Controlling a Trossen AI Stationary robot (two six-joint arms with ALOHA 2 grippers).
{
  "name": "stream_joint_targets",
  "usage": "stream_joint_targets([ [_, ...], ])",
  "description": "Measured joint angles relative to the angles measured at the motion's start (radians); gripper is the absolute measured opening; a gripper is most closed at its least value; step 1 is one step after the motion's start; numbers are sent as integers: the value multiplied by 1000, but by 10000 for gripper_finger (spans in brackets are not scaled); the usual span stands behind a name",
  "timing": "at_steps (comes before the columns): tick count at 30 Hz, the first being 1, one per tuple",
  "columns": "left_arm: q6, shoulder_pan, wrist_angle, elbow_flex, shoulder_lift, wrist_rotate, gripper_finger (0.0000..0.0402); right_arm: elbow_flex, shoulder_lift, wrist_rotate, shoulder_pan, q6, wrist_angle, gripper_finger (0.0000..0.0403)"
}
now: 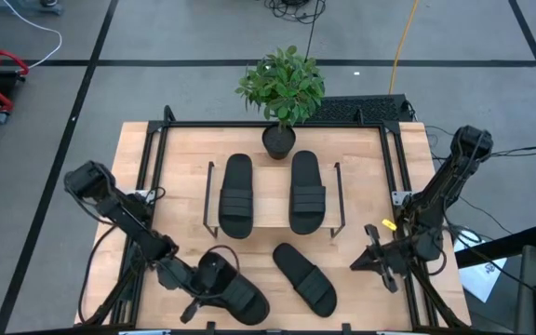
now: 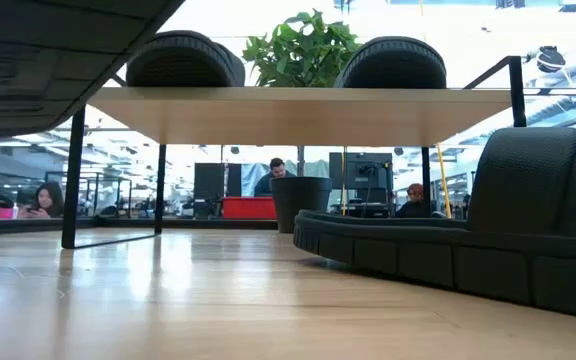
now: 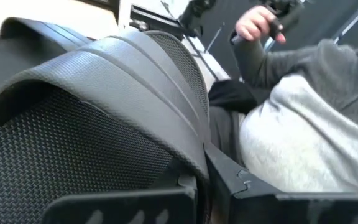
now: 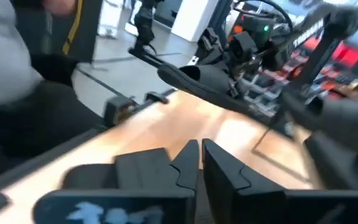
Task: Pick and place slides into the shelf
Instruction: Put the left black slide under the shelf
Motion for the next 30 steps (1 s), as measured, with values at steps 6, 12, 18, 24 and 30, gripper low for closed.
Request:
stream_joint_targets([
  [6,-80,34,-6,6,-17,-30,3,170,155,118,-24,-145,-2,83],
  [12,-135,59,-17,58,19,-29,2,350,331,214,-77,-96,-167,144],
  [18,-169,59,-114,151,85,-4,1,442,451,210,-132,-49,-189,161],
  [24,-187,79,-144,243,169,3,1,505,539,139,-170,-57,-189,162],
  [30,-222,122,-207,339,251,48,1,576,614,57,-190,-71,-187,162],
])
